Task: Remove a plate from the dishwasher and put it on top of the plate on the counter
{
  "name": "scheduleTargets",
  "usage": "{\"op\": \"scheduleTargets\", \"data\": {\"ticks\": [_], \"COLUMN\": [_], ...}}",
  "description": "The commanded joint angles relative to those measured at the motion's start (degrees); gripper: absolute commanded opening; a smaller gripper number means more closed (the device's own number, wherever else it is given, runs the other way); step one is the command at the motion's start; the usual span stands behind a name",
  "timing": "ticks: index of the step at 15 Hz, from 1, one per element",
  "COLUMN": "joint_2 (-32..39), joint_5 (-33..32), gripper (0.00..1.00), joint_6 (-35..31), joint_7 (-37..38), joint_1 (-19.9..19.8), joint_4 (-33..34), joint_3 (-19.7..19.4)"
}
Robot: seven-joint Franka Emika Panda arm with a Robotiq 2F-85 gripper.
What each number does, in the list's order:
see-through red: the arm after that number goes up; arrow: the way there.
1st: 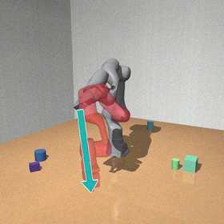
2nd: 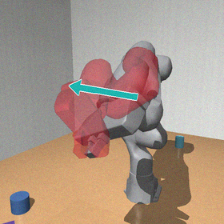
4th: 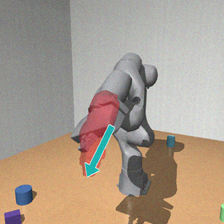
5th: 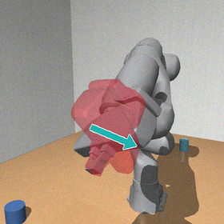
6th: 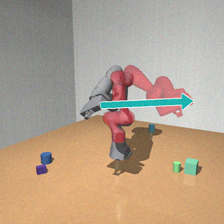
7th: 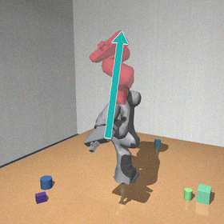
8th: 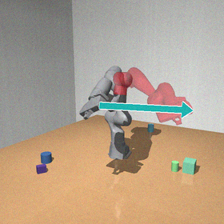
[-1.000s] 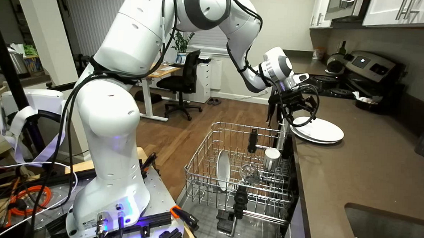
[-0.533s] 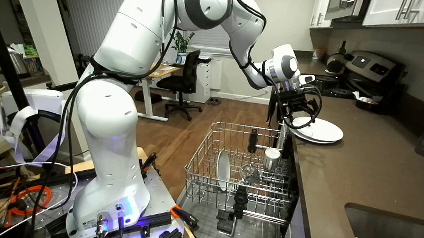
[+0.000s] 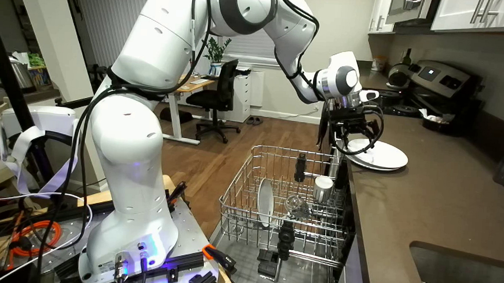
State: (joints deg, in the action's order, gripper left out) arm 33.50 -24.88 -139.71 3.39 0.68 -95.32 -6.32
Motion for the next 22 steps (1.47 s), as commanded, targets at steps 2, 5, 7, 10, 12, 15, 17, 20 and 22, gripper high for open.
{"op": "scheduleTargets", "data": {"ticks": [2, 5, 7, 10, 12, 15, 17, 20, 22], "joint_2": [-1.4, -2.0, -2.4, -3.0, -3.1, -2.6, -2.2, -2.2, -3.1], "joint_5": [0.8, -1.4, -2.8, -5.4, -7.5, -9.9, -9.5, -8.1, -6.7], "gripper": [1.00, 1.00, 1.00, 1.00, 1.00, 1.00, 1.00, 1.00, 1.00], "joint_6": [0.1, -0.4, -0.8, -1.3, -1.5, -1.3, -1.1, -1.2, -1.1], "joint_7": [-1.6, 0.3, 1.0, 2.2, 3.5, 4.9, 4.4, 3.2, 2.2], "joint_1": [0.3, 1.9, 2.9, 4.6, 5.7, 6.8, 6.6, 6.0, 5.4], "joint_4": [-0.9, -1.6, -2.0, -2.6, -2.8, -2.9, -2.8, -3.4, -4.6], "joint_3": [-0.7, -2.2, -3.0, -4.3, -5.0, -5.1, -4.4, -3.3, -2.2]}}
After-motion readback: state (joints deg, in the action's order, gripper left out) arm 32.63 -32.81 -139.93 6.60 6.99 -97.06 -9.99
